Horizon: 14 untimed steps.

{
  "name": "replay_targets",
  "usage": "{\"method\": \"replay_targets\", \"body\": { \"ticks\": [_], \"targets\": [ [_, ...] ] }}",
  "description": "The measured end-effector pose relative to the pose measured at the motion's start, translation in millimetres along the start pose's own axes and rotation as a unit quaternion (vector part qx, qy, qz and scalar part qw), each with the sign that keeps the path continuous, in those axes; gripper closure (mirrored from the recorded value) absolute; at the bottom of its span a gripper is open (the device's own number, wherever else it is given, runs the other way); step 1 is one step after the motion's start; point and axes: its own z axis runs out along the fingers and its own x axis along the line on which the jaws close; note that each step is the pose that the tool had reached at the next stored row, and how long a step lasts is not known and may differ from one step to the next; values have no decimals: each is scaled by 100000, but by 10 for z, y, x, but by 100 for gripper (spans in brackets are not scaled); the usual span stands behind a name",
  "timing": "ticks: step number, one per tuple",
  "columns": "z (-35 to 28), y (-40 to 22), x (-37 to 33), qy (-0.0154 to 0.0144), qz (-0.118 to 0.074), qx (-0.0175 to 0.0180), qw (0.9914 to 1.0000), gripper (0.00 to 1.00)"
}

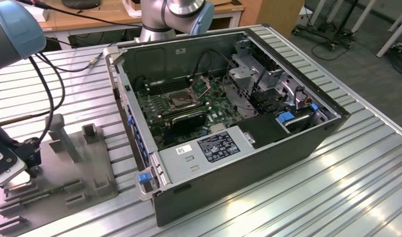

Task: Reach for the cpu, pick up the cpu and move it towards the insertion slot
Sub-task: 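Pick up the cpu and move it towards the insertion slot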

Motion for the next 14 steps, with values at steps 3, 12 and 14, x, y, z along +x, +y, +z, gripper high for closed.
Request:
{"method": "replay_targets", "body": {
  "ticks": [3, 12, 14],
  "targets": [
    [-12, 1, -1, -18, -1, -10, 100000, 45],
    [-44, 3, 0, -11, 2, -6, 100000, 45],
    [-55, 3, 0, -5, 1, -1, 100000, 45]
  ]
}}
